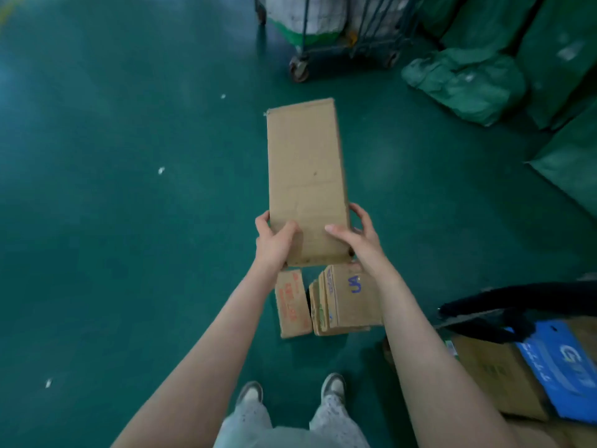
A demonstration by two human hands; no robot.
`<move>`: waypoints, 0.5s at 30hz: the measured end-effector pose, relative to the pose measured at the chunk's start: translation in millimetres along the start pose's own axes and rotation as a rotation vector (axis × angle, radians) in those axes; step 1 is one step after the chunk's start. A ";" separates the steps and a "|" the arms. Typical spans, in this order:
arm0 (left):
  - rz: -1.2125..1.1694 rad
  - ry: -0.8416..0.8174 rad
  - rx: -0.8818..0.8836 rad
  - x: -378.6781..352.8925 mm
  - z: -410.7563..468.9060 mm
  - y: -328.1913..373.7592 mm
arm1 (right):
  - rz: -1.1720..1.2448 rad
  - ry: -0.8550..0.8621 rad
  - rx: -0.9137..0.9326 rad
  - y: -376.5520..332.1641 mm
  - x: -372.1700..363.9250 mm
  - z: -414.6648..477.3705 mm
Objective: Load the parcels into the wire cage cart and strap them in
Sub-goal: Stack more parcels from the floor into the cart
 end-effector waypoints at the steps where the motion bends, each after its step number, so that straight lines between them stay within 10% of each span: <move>1: 0.026 -0.033 -0.038 -3.9 -8.1 8.7 | 0.017 0.035 0.009 -1.0 4.4 -10.0; 15: 0.234 -0.541 -0.114 -83.4 -103.2 1.7 | 0.310 0.474 0.090 14.2 83.9 -163.0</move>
Point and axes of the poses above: each hand's wrist, its own z-axis towards the middle knuckle, its own x-axis out of the back of the hand, y = z × x, the point moved 10 cm from there along z, towards the middle knuckle, and after that the axes turned 1 degree about y, right-handed, at the moved point
